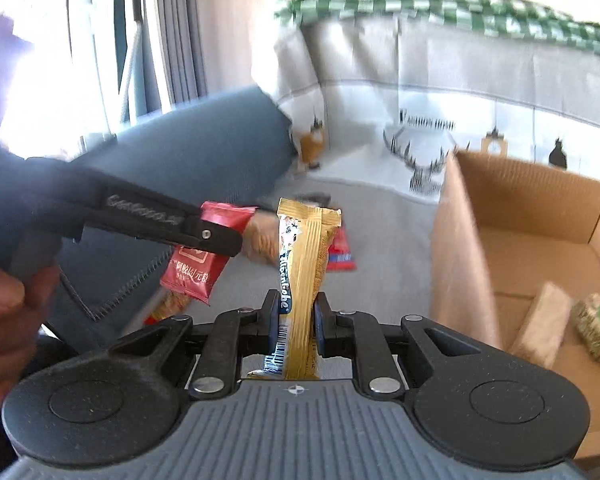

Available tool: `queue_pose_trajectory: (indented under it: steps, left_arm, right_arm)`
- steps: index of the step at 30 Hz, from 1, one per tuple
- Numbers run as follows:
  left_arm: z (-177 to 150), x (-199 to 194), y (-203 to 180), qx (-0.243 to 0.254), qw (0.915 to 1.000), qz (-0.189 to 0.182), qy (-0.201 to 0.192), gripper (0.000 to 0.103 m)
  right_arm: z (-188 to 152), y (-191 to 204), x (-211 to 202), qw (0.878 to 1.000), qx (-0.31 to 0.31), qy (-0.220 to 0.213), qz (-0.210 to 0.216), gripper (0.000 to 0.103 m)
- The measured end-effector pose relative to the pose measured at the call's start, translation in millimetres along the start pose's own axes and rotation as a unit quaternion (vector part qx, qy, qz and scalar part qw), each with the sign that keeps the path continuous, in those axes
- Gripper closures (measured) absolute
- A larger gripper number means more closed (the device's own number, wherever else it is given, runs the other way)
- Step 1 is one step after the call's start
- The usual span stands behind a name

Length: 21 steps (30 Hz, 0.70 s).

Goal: Organize snacks
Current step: 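Carry the red packet and yellow wafer bar toward the box with both tools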

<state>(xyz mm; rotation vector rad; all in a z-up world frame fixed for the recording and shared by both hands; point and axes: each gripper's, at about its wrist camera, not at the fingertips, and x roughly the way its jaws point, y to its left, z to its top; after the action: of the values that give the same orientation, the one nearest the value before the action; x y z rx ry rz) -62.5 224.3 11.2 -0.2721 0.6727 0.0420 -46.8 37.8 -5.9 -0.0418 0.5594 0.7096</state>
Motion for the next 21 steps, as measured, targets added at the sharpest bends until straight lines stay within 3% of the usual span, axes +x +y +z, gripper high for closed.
queue_pose_trajectory:
  steps: [11,17,19,21]
  left_arm:
    - [4,1,-12,0.011,0.9995,-0.013,-0.025,0.057]
    - [3,1,-13,0.010,0.9996,-0.013,-0.022,0.057]
    - [3,1,-15,0.014,0.9996,-0.011,-0.023,0.057]
    - [2,0,-14,0.016,0.9996,-0.007,-0.023,0.057]
  right_arm:
    - [61,-73,-86,0.991,0.032,-0.121,-0.041,0.085]
    - [40,-129,-69,0.987,0.051,-0.125,-0.087,0.085]
    - [25,-142,-65,0.986,0.081,-0.109,-0.093,0.086]
    - [24,-145,-66,0.985,0.088,-0.121,-0.086,0.086]
